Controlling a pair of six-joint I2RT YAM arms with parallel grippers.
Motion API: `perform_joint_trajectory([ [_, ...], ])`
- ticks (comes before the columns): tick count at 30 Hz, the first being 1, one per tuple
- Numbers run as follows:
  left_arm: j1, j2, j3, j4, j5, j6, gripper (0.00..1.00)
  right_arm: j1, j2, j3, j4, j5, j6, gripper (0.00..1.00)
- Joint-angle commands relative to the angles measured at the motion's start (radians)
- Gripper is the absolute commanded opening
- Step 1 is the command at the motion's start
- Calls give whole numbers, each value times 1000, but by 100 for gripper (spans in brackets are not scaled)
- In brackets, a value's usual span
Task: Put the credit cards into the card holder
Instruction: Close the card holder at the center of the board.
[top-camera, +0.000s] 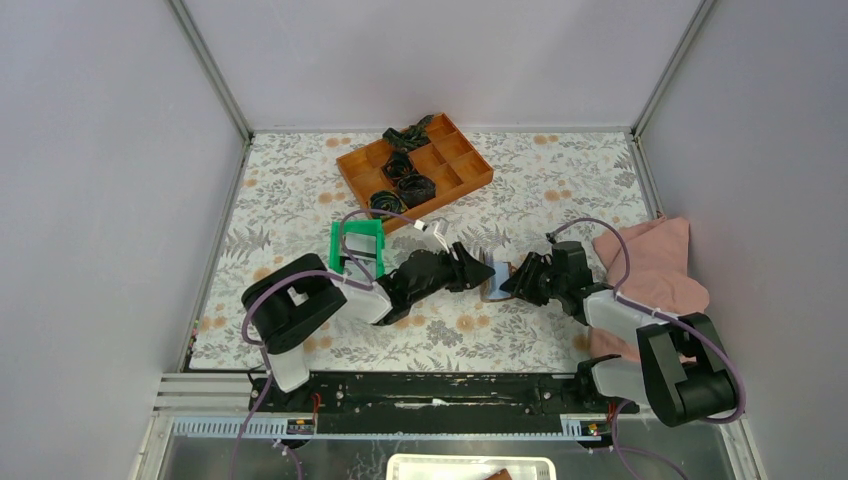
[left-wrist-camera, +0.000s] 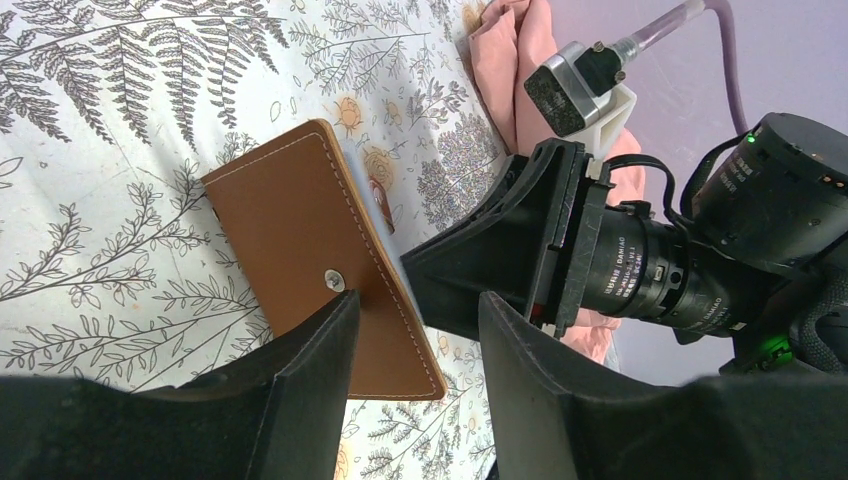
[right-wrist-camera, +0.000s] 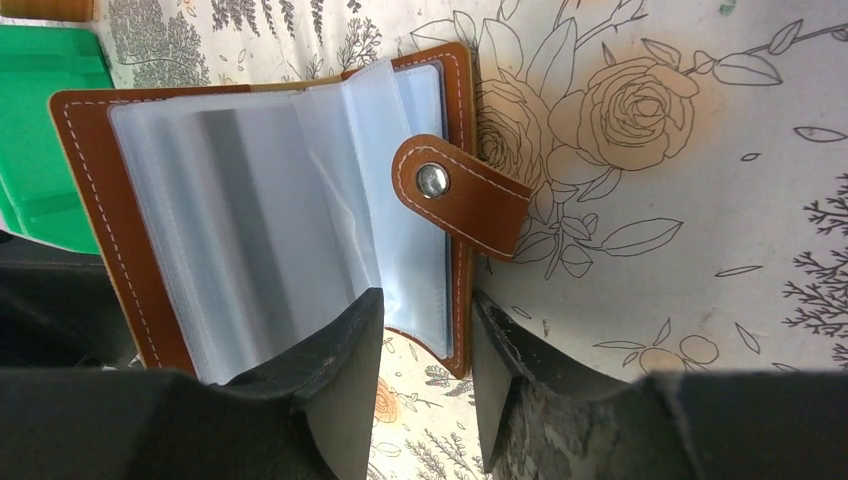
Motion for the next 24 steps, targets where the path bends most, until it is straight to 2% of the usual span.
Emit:
perform_joint_trajectory([
  [1,-8,18,26,19,-13,23,55,3,-26,18,-53,39,-42,44],
  [9,-7,29,9,12,-22,29,55,5,-81,34,-146,113,-96,44],
  [24,-8,64,30,17,-5,23,55,13,-91,51,-156,133,-104,45],
])
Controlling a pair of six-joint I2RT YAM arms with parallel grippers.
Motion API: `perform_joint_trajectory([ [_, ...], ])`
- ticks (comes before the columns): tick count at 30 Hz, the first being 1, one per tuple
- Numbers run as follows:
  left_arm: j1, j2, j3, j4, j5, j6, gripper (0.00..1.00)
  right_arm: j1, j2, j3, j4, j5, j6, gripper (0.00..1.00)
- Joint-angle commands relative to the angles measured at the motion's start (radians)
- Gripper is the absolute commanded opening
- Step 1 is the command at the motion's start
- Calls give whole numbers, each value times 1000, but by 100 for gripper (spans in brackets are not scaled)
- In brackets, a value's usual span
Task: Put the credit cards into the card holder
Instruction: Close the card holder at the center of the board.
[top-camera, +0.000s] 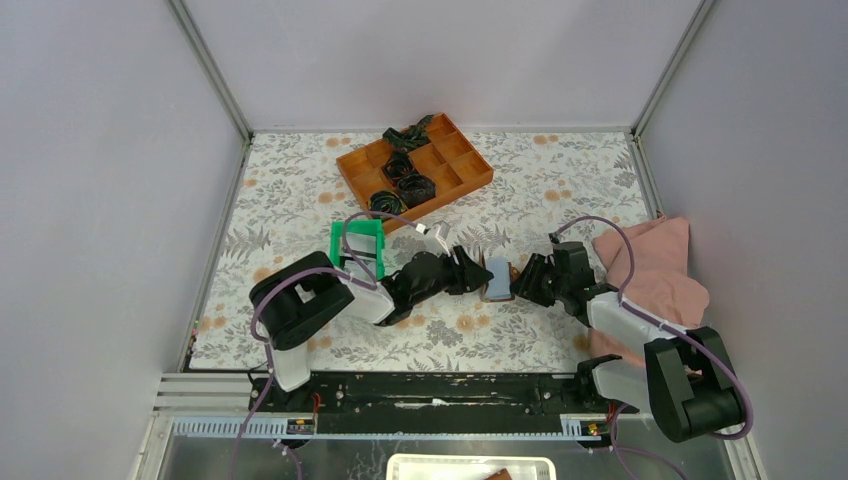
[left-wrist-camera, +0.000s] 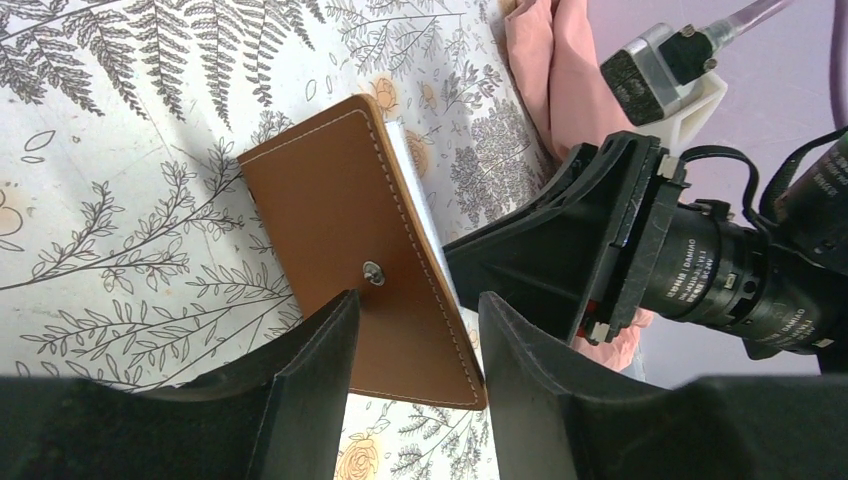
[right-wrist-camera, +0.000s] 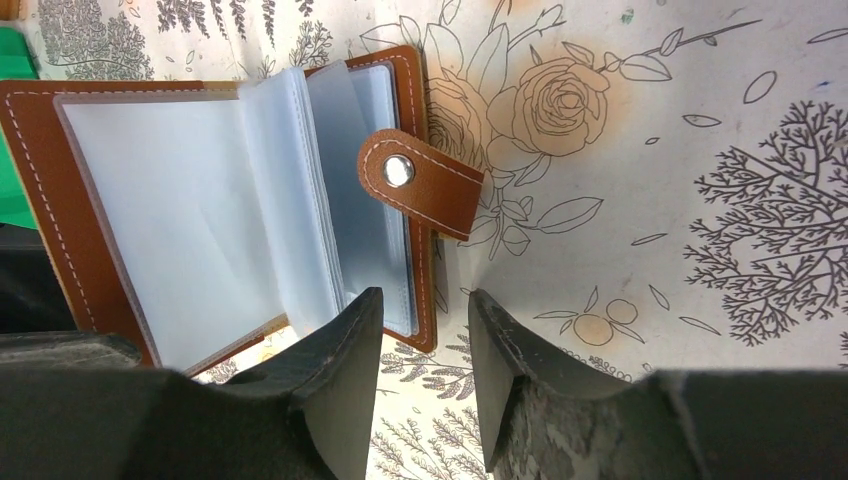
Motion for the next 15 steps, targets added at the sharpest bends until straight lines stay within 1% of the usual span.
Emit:
perform_joint_trajectory([
  [1,-5,21,23,28,-4,13,55,7,-17,38,-34,39,-22,45],
  [10,-7,42,76,39,8,8,55,8,-80,39,-79,119,-8,45],
  [15,-10,59,107,42,13,3,55,9,-87,35,-78,137,9,45],
])
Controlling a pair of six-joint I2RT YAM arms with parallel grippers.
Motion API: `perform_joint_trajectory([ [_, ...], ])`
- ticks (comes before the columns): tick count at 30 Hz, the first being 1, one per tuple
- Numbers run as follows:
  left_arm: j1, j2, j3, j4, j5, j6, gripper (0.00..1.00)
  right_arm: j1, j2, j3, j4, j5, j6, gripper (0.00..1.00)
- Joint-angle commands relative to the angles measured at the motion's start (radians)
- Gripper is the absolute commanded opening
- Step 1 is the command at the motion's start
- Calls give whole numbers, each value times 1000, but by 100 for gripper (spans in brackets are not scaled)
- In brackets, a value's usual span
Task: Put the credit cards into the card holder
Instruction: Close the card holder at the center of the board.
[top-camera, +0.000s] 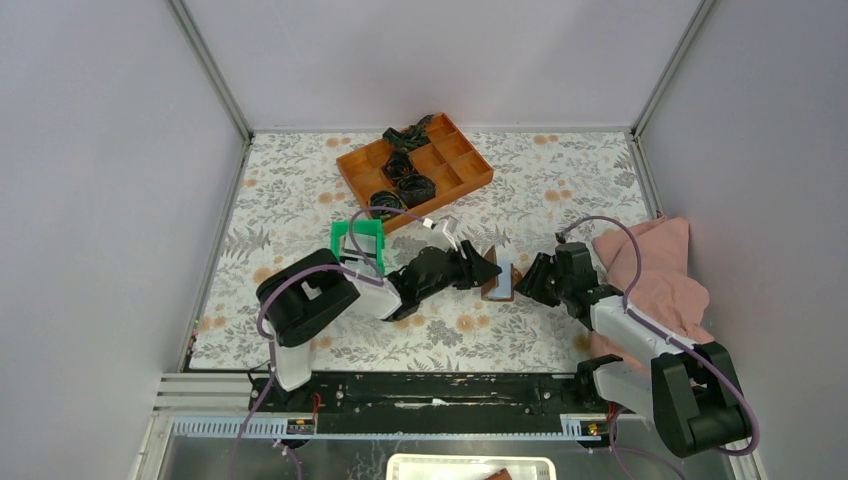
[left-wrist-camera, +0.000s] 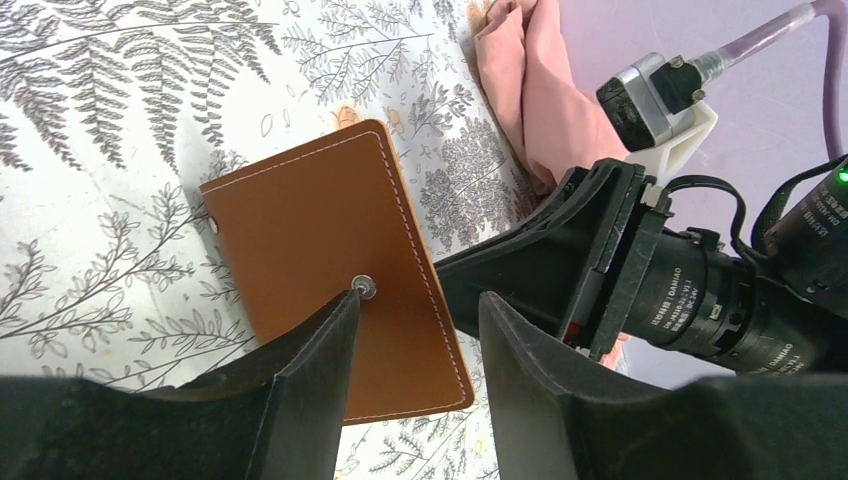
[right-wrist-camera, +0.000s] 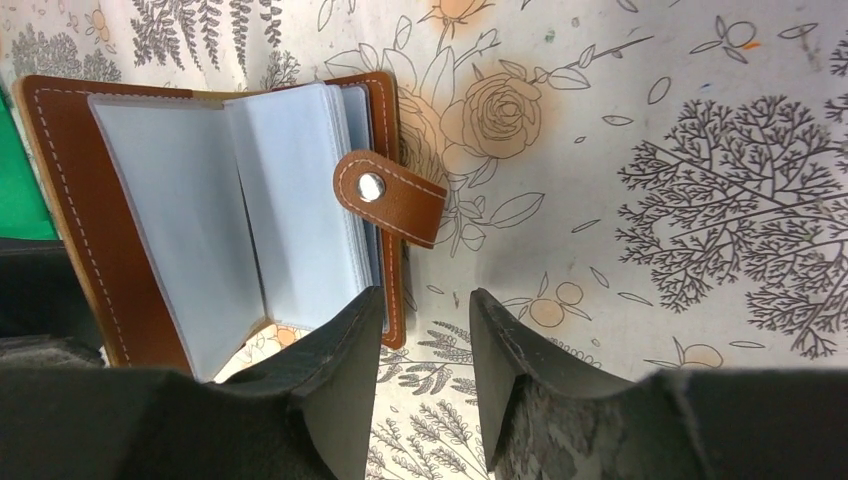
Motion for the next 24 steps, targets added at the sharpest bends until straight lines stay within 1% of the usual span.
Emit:
perform_joint_trajectory([
  [1,-10,24,48,41,14,2,55,7,-17,29,-9,50,14,45],
  [8,-23,80,78,55,39,-26,54,7,-54,21,-17,97,36,45],
  [17,-33,89,70,62,36,-39,54,7,-25,15,23,113,72,46],
  [24,-42,100,73,49,25,-46,54,7,-103,2,-4,203,91,46],
])
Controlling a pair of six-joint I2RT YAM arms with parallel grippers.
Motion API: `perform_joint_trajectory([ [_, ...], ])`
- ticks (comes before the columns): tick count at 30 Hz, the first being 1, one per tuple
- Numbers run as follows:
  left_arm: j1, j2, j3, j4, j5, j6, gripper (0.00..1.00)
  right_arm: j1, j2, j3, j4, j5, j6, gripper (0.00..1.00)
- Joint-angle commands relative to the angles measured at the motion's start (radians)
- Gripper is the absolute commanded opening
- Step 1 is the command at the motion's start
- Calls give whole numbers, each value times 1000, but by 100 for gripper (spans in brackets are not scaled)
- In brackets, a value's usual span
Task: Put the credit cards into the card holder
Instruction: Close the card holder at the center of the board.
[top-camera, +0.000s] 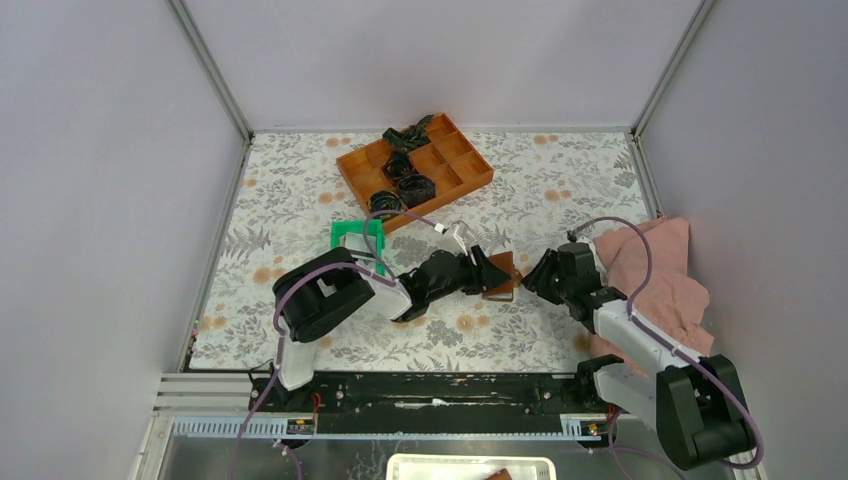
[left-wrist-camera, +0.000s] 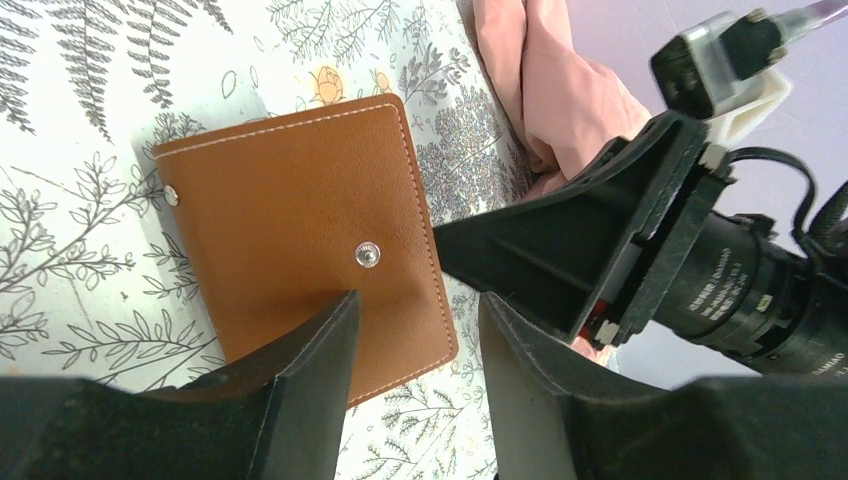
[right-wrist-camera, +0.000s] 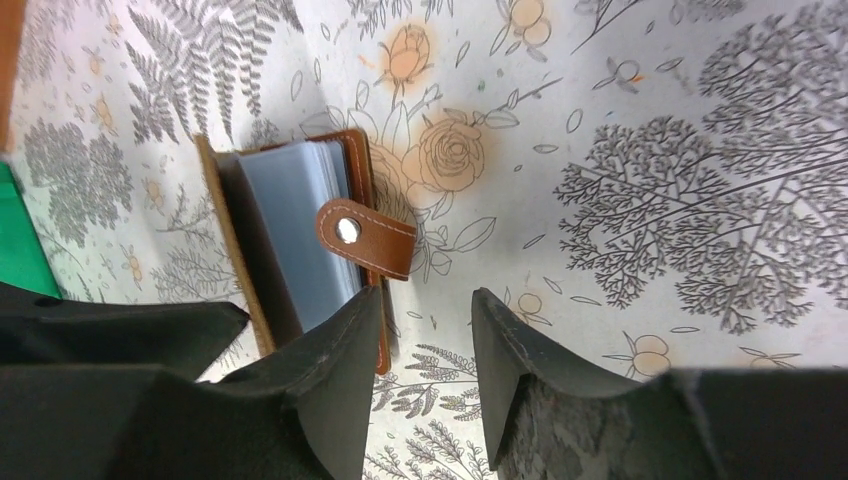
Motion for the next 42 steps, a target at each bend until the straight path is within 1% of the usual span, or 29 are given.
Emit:
perform_joint_trajectory([
  [1,-15,13,14,36,-4,-2,54,6,-76,-1,16,88,25,46],
  [4,-21,8,22,0,-8,14,54,6,-79,-6,40,80,33,47],
  [9,-26,-5,12,-29,-22,25,54,6,-2,23,45,11,13,47],
  [21,-32,-14,-2,-70,-30,41,53,14,113,34,111,-31,-11,50],
  [27,-31,-15,7,-82,-27,47,53,45,147,51,113,19,-22,51],
  [31,-31,-22,4,-87,-30,51,53,97,184,81,103,88,-31,51],
  [38,-31,-54,-36,-76,-52,57,53,172,262,123,104,182,-39,51],
  [42,-30,-93,-76,-76,-82,60,53,199,272,119,116,200,-38,51],
])
